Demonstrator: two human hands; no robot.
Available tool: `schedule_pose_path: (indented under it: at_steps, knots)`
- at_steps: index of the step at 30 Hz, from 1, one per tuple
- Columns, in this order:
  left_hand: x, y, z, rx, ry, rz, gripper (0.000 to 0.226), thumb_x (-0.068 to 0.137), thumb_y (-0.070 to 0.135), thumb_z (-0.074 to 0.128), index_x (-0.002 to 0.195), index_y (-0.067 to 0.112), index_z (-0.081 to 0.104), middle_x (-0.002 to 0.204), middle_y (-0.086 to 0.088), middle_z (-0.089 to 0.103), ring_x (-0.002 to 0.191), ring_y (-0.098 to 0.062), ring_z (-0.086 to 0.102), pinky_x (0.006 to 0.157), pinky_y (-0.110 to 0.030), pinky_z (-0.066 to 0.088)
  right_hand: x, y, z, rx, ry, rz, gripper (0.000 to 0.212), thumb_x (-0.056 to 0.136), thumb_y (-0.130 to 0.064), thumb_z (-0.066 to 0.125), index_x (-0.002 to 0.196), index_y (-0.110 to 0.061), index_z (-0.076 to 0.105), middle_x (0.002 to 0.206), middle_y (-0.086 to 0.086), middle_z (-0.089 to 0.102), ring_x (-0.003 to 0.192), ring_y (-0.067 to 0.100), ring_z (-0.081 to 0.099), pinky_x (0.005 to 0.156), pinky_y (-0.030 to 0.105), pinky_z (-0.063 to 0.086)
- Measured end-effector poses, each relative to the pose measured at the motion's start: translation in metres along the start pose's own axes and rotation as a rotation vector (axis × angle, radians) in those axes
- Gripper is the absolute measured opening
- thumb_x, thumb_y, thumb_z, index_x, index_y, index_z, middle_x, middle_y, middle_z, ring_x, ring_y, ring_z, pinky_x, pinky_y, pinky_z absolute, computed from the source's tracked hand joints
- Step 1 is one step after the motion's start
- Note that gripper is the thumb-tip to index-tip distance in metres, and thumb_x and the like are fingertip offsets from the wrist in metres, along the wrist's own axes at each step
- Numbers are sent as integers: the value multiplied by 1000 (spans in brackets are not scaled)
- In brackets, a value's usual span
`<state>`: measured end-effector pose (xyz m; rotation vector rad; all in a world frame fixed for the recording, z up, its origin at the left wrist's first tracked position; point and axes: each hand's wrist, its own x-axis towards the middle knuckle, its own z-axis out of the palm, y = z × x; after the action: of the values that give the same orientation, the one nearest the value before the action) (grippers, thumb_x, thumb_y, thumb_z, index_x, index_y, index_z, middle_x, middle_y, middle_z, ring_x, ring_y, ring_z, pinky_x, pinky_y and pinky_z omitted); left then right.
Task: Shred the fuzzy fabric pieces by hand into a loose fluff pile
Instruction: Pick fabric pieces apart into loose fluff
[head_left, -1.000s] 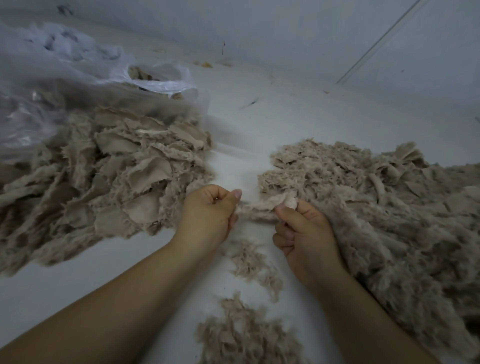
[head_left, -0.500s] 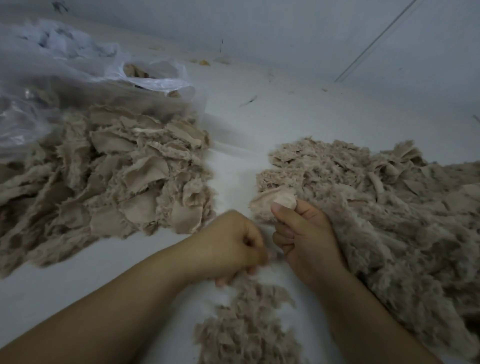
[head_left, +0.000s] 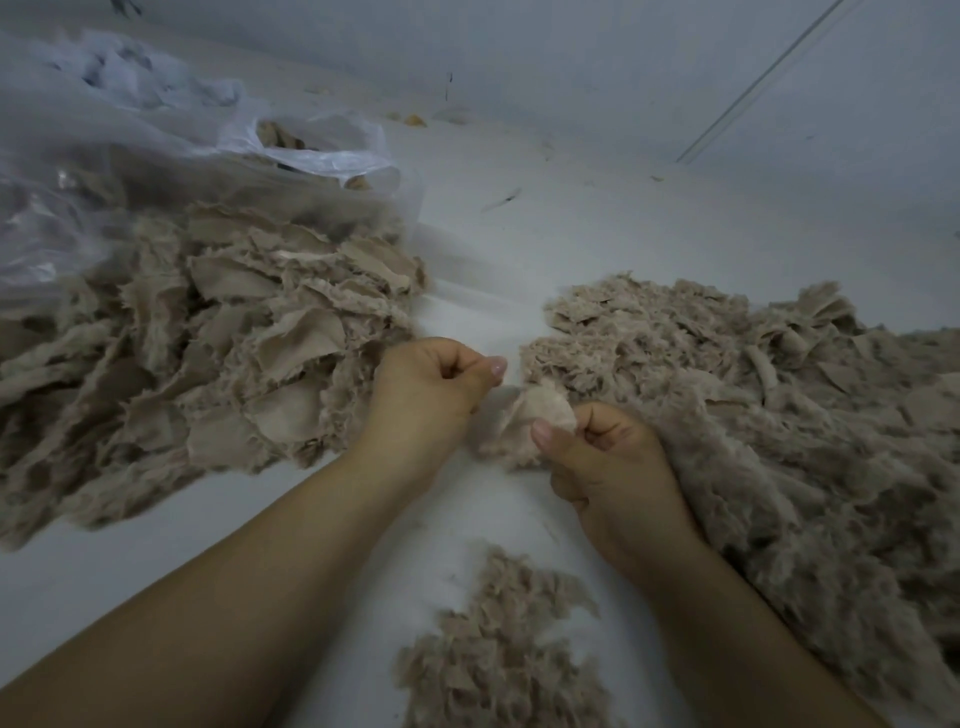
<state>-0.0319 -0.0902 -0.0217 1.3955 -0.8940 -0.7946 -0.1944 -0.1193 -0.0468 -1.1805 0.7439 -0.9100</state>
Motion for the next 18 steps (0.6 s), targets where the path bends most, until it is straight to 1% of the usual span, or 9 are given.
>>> schedule_pose_path:
  at_steps: [2, 4, 7, 8, 10, 12, 15, 16, 18]
  knots:
    - [1, -1, -5, -10, -2, -13, 28, 91, 16, 67, 69, 0, 62, 49, -4, 45, 37, -11, 34, 40, -16, 30, 0, -2, 1, 62, 6, 8, 13, 74, -18, 71, 67, -11, 63, 57, 10, 42, 43, 7, 23, 40, 19, 24]
    - [-2, 1, -6, 15, -115, -19, 30, 91, 30, 65, 74, 5, 64, 52, -1, 51, 33, -13, 39, 38, -17, 30, -1, -2, 1, 77, -6, 13, 15, 78, -19, 71, 67, -9, 66, 51, 0, 42, 42, 6, 23, 40, 19, 24]
    - [-12, 7, 3, 74, -334, 21, 37, 73, 49, 69, 93, 18, 71, 76, -3, 65, 42, -12, 52, 39, -22, 40, -1, -2, 0, -17, -44, -22, 44, 82, -29, 74, 71, 10, 56, 56, 7, 34, 46, 11, 21, 42, 21, 23]
    - [-13, 8, 7, 86, -351, 38, 34, 72, 47, 72, 92, 20, 74, 82, -8, 67, 50, -13, 57, 45, -25, 45, -1, -1, 0, -67, -50, -52, 50, 82, -31, 74, 73, 13, 52, 57, 9, 33, 46, 11, 23, 43, 22, 24]
    - [-11, 6, 11, 72, -319, 25, 15, 81, 28, 76, 78, 13, 75, 77, -18, 68, 61, -19, 58, 57, -31, 48, -1, 2, 0, -142, -52, -98, 54, 77, -34, 76, 74, 14, 52, 57, 17, 36, 46, 11, 27, 45, 23, 27]
    - [-7, 2, 10, 20, -276, -40, 14, 84, 11, 74, 72, 3, 71, 66, -18, 65, 56, -20, 55, 54, -28, 46, -1, 3, 0, -166, -58, -110, 47, 76, -33, 75, 74, 10, 58, 57, 22, 41, 45, 10, 29, 45, 22, 28]
    - [-9, -1, 7, -115, -193, -131, 15, 83, 7, 73, 69, 3, 70, 60, -14, 61, 47, -19, 52, 43, -20, 40, 1, 4, -1, -99, -73, -67, 26, 81, -22, 71, 64, -6, 59, 52, 6, 39, 42, 7, 27, 42, 19, 27]
    - [-10, -3, 7, -154, -164, -155, 18, 83, 7, 73, 65, 7, 70, 59, -13, 61, 48, -20, 52, 44, -21, 40, 1, 3, -1, -76, -76, -48, 23, 81, -20, 69, 61, -13, 60, 52, 3, 38, 42, 7, 27, 41, 18, 27]
    - [-9, -4, 7, -214, -99, -175, 22, 84, 8, 72, 62, 10, 69, 59, -13, 60, 50, -21, 52, 47, -25, 41, 1, 2, 0, -50, -71, -30, 23, 81, -19, 68, 59, -17, 61, 51, 0, 39, 41, 5, 27, 40, 16, 27]
